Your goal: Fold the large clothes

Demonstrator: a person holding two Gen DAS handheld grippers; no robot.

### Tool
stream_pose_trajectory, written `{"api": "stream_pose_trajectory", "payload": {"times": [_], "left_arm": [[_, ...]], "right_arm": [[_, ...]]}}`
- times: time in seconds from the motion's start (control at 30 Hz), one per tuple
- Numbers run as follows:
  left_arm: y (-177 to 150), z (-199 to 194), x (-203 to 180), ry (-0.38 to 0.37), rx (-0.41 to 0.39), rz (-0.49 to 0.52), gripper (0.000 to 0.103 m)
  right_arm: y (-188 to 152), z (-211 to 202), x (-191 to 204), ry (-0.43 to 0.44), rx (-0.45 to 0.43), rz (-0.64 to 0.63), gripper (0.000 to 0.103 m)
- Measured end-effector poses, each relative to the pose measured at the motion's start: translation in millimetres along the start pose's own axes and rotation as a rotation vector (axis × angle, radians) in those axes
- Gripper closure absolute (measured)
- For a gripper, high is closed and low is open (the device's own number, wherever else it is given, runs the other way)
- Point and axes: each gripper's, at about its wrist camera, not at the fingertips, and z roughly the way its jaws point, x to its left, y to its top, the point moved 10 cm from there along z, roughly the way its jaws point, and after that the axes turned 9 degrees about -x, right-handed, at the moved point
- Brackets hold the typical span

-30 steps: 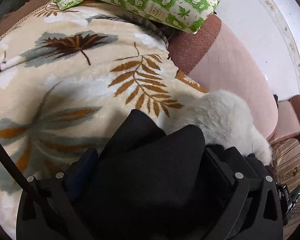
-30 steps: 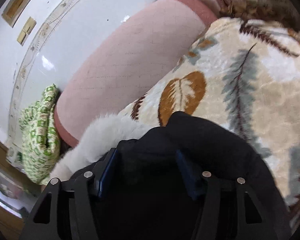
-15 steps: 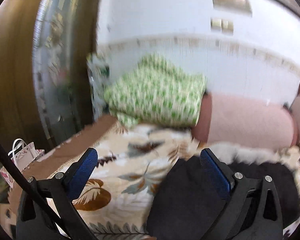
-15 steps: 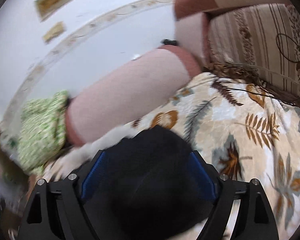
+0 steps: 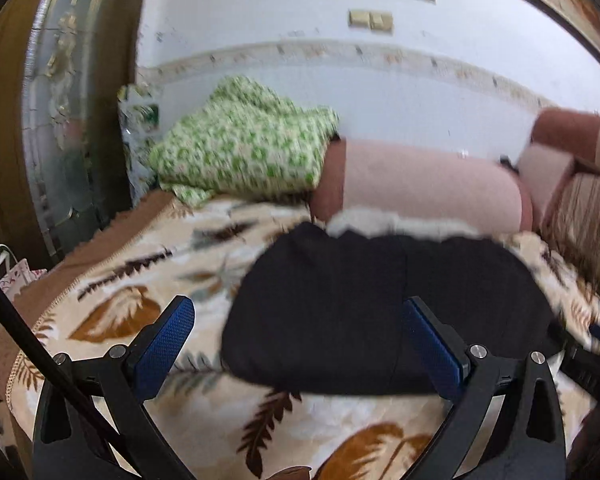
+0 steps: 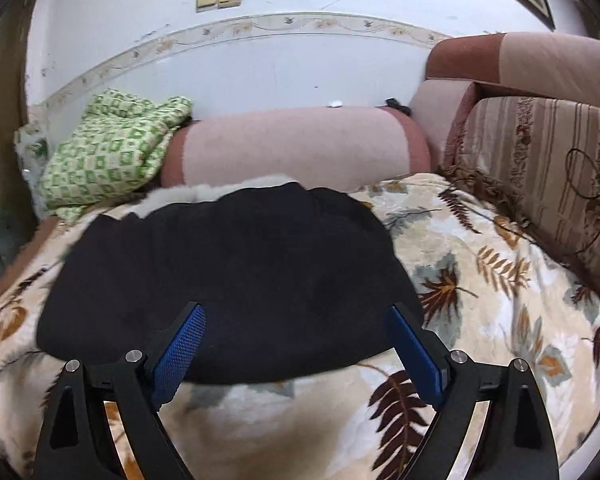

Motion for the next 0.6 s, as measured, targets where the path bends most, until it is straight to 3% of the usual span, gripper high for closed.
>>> {"api": "stream_pose_trajectory", "payload": {"times": [0.17, 0.3, 0.5, 0.6], "left_arm": [[-7, 0, -6, -0.056, 0.004, -0.031, 0.000], [-12, -3, -16, -0.058, 0.008, -0.020, 0.000], [-33, -1, -42, -0.166, 0.142, 0.022, 0.000], [-39, 1, -44, -0.160, 0.155, 0.027, 0.000]], "right_arm": [[-6, 10, -7, -0.020, 0.038, 0.016, 0.009], [-14, 15, -5, -0.005, 0.077, 0.024, 0.009], [-14, 9, 4, 0.003, 0.056, -0.019, 0.009], [-14, 9, 7, 0.005, 0.052, -0.034, 0.009]]}}
